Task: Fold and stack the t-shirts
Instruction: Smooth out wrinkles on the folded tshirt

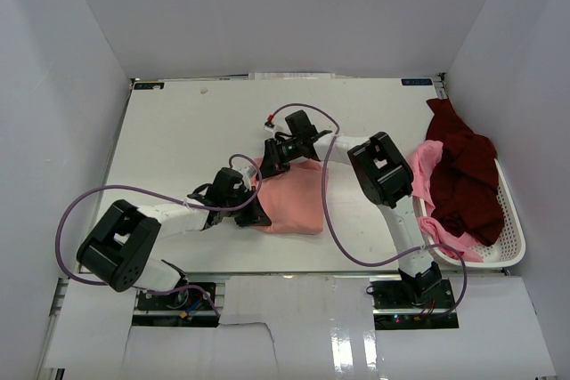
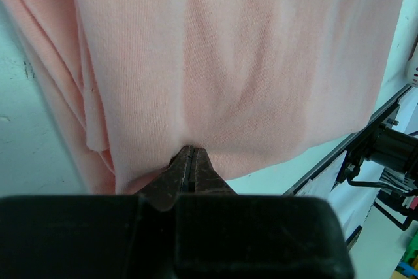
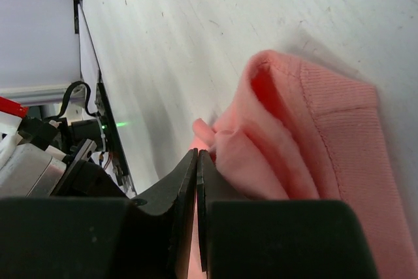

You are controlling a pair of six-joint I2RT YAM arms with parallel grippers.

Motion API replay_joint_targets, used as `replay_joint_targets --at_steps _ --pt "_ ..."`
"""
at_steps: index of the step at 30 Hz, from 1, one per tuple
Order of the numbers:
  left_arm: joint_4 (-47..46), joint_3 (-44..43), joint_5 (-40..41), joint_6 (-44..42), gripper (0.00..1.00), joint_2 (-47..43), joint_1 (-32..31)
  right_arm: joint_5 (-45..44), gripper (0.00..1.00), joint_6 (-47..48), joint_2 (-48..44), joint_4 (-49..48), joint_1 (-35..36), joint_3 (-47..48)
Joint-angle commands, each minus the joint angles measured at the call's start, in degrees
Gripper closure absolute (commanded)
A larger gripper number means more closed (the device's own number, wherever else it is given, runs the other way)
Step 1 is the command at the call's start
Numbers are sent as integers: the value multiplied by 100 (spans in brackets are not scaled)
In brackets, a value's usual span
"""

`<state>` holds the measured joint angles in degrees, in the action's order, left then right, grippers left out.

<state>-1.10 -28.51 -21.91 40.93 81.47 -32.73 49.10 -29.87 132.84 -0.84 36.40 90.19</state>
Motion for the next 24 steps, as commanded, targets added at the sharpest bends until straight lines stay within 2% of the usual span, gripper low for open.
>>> replay_joint_targets --at_steps 1,6,16,20,24 --pt "242 162 91 -111 100 79 -5 -76 92 227 -117 66 25 60" --pt "233 153 64 -111 100 115 -5 -129 92 324 75 14 33 86" --pt "225 197 3 -102 100 70 -5 -234 92 218 620 -1259 42 209" --pt "225 197 -24 -94 100 88 -5 -103 92 -10 858 -1708 42 595" --pt "233 215 -32 -85 100 35 -5 -111 92 -54 998 -1665 42 1131"
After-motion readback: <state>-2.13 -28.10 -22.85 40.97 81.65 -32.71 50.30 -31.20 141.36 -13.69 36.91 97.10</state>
